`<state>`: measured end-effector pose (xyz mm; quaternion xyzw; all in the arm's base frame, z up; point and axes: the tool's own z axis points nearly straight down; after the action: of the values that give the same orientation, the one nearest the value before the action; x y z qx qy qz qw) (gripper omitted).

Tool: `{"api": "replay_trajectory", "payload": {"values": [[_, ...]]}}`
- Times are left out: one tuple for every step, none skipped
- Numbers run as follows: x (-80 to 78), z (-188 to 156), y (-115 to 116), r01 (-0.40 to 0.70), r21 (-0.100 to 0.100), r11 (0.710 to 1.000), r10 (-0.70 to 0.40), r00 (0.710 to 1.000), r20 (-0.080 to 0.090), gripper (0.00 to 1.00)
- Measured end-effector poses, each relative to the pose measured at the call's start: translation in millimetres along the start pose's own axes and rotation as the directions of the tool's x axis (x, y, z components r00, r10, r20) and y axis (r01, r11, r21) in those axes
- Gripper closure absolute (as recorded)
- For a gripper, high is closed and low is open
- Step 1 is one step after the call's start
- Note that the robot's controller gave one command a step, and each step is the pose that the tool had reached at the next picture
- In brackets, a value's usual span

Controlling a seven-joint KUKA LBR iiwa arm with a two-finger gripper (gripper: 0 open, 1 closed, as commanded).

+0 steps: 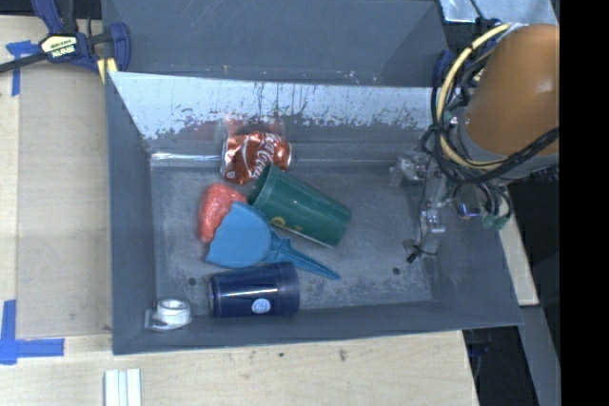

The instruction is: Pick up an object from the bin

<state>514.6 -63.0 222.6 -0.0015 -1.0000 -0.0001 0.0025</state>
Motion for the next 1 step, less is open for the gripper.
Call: {"api": "replay_trajectory", "payload": {"values": [[-1.6, -4.4, 0.2, 0.002, 0.001, 1.000, -0.002, 1.000, 0.009, 0.00]]}}
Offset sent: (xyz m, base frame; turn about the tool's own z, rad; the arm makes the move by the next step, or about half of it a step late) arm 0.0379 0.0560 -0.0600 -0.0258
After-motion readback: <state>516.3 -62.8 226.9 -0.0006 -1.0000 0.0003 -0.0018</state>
